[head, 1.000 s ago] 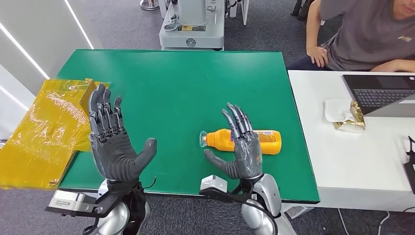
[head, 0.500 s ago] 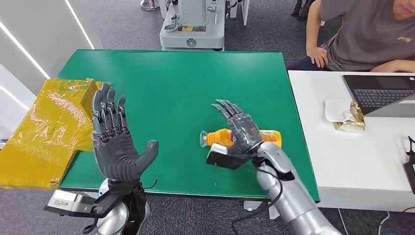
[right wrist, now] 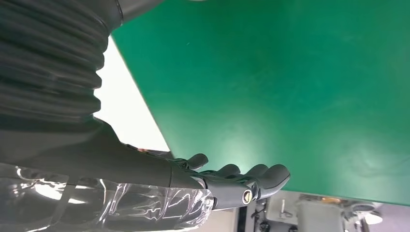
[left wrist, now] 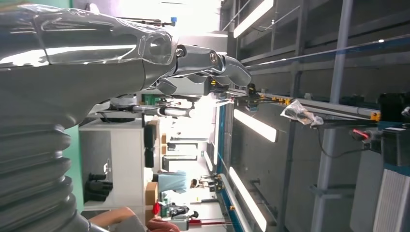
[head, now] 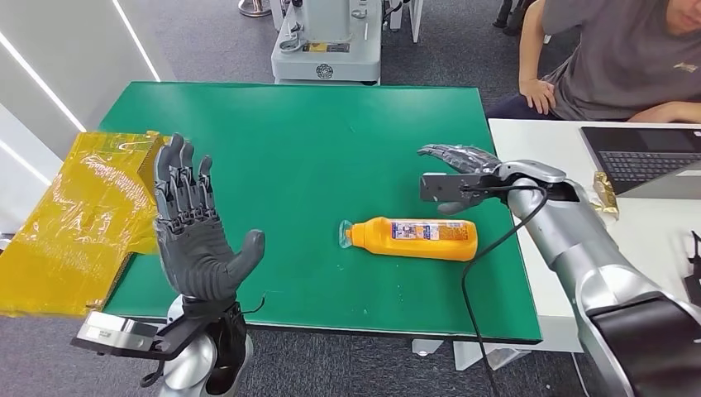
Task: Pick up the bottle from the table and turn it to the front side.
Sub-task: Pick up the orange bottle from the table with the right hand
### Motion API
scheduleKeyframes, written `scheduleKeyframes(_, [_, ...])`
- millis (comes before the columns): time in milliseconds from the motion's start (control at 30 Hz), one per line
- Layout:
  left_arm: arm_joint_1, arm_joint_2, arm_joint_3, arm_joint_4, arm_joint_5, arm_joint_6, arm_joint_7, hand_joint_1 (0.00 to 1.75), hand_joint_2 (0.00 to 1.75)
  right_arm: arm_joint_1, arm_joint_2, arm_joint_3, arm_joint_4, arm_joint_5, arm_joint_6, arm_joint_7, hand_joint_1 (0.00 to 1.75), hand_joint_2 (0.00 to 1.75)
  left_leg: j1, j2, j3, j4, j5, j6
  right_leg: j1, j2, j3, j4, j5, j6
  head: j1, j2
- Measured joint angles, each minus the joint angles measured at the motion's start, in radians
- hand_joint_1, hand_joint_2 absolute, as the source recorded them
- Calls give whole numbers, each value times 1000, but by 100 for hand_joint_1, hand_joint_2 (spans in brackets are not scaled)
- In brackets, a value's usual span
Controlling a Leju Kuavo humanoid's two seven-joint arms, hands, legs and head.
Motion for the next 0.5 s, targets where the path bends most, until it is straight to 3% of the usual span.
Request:
scheduleKeyframes(300, [-1,1,1,0,5,12,0,0,175,-69,-17,63,95,-18,114,-8,0,175,0,0,0,0,0,0,0,0,0,0,0,0,0,0])
scheduleKeyframes(500, [0,3,2,0,11,8,0,0,175,-65,-30,100,143,-34,110,-31,0,175,0,0,0,0,0,0,0,0,0,0,0,0,0,0])
